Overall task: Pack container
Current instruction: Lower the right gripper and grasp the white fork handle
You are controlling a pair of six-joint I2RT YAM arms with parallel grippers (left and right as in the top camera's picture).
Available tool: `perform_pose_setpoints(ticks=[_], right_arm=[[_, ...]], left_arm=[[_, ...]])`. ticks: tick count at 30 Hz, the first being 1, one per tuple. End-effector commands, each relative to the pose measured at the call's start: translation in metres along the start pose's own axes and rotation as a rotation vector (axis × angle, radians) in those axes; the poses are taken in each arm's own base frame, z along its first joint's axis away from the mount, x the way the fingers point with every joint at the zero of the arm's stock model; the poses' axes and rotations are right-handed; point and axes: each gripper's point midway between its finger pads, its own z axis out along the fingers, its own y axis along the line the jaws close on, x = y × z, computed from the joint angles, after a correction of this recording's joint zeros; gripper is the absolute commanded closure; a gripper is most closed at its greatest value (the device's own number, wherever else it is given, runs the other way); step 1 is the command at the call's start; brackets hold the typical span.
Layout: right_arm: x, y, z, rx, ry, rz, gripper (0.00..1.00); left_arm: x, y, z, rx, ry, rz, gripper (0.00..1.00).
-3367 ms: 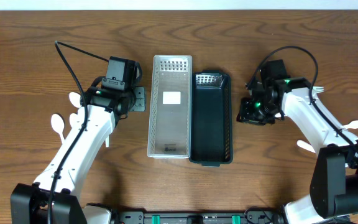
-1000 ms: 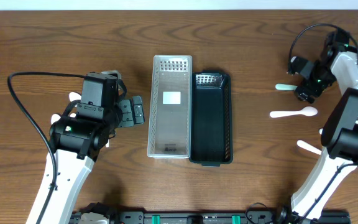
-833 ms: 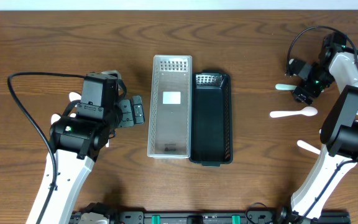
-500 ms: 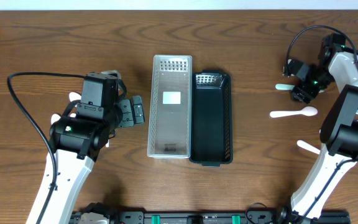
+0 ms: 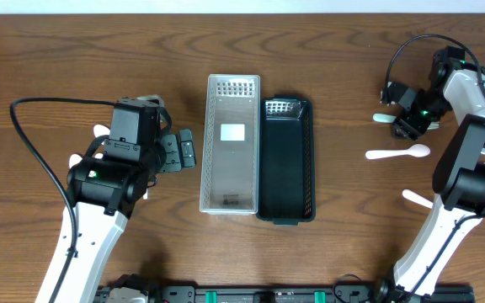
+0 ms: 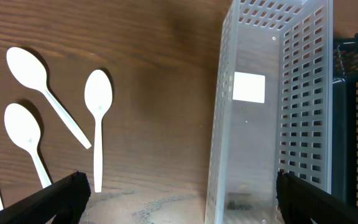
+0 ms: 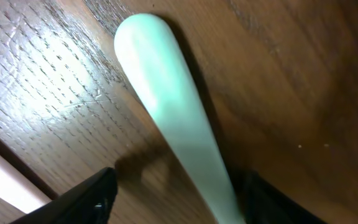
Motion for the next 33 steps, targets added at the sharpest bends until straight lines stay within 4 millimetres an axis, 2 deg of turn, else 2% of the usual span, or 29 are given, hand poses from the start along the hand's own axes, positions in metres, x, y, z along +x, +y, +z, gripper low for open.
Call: perform_pose_setpoints(ticks=[1,5,10,13,15,18,24,27,33], right_arm=[[0.0,0.015,0.023,-0.078,0.013,0.013,0.43],[0.0,0.015,0.023,-0.077,0.012,0.027,0.48],[0.0,0.014,0.023,-0.074,0.012,0.041,0.49],[0.0,0.013,0.023,-0.068,0.01,0.045,0.53],[-0.001,0.011,0.024,-0.059,0.006,0.075,0.6],[-0.003,0.006,0.024,-0.042,-0.001,0.131,0.62],[-0.003,0.007,0.024,-0.042,0.002,0.131,0.69],[0.002,0.004,0.024,-0.026,0.027,0.13,0.71],[0.017,-0.015,0.022,0.075,0.109,0.206,0.76]], left_arm=[[-0.005,0.002,-0.004,-0.01,-0.017,-0.01,0.02],[-0.005,0.002,-0.004,-0.01,-0.017,-0.01,0.02],[-0.005,0.002,-0.004,-0.01,-0.017,-0.01,0.02],[-0.005,0.002,-0.004,-0.01,-0.017,-0.01,0.02],[-0.005,0.002,-0.004,-0.01,-0.017,-0.01,0.02],[-0.005,0.002,-0.004,-0.01,-0.017,-0.01,0.02],[-0.005,0.002,-0.004,-0.01,-0.017,-0.01,0.02],[-0.005,0.002,-0.004,-0.01,-0.017,-0.01,0.02],[-0.005,0.002,-0.004,-0.01,-0.017,-0.01,0.02]])
